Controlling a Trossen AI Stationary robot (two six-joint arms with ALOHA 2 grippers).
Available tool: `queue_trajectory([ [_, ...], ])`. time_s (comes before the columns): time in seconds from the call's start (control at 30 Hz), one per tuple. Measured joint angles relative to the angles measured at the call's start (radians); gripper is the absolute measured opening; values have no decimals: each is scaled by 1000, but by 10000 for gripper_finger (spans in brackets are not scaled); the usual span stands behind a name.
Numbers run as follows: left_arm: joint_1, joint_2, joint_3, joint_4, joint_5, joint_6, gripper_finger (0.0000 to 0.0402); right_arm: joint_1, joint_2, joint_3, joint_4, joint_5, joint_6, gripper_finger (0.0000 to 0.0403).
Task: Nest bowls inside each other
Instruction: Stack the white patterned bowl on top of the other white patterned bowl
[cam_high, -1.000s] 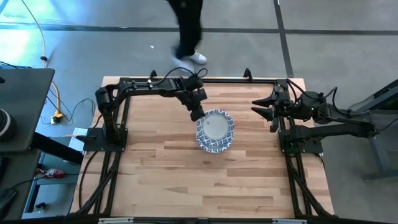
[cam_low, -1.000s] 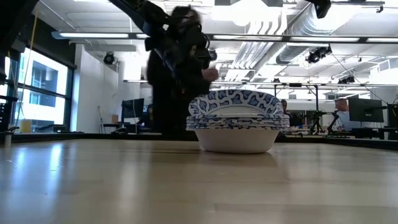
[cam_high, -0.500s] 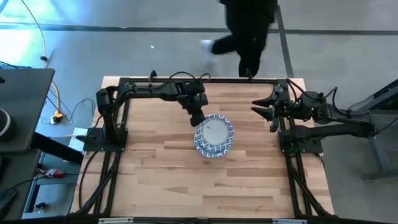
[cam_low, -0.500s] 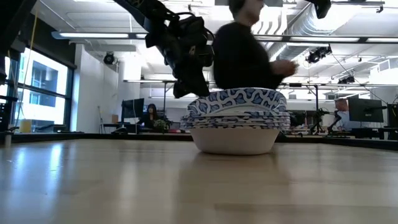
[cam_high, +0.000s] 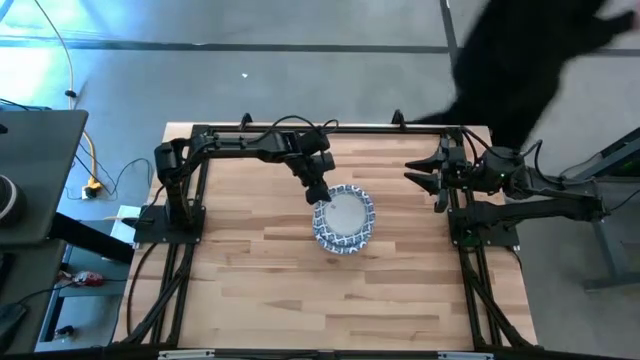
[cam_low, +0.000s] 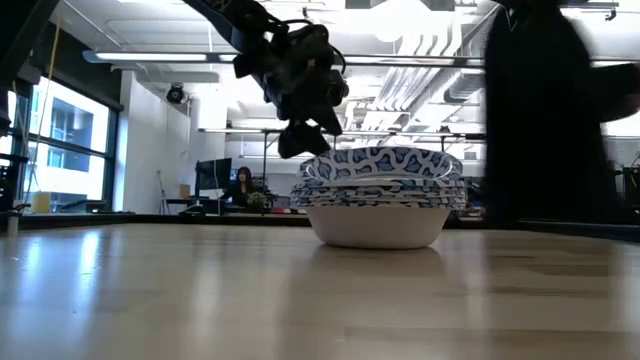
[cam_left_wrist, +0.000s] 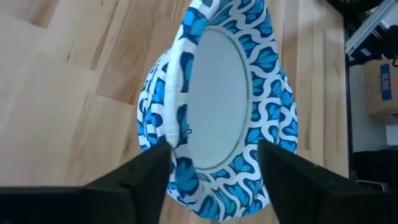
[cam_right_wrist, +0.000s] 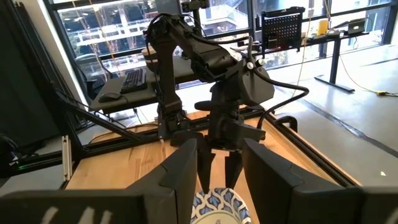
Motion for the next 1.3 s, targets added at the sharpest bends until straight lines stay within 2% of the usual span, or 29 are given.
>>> queue_trajectory([
  [0.13,7,0,0,-8,-36,-10,266,0,0,0,0,0,0,121],
  [0.27,21,0,0,-39,-69,-18,285,0,0,0,-2,-1,0,121],
  [0.53,64,0,0,-86,-127,-10,285,0,0,0,-3,-2,0,121],
  [0.83,71,0,0,50,-108,-59,282,0,0,0,-12,-2,0,121],
  [0.97,57,0,0,83,-109,-47,256,0,0,0,-15,-2,-6,121],
  [1.3,24,0,0,166,-63,-43,123,-1,1,0,-15,-1,-27,121],
])
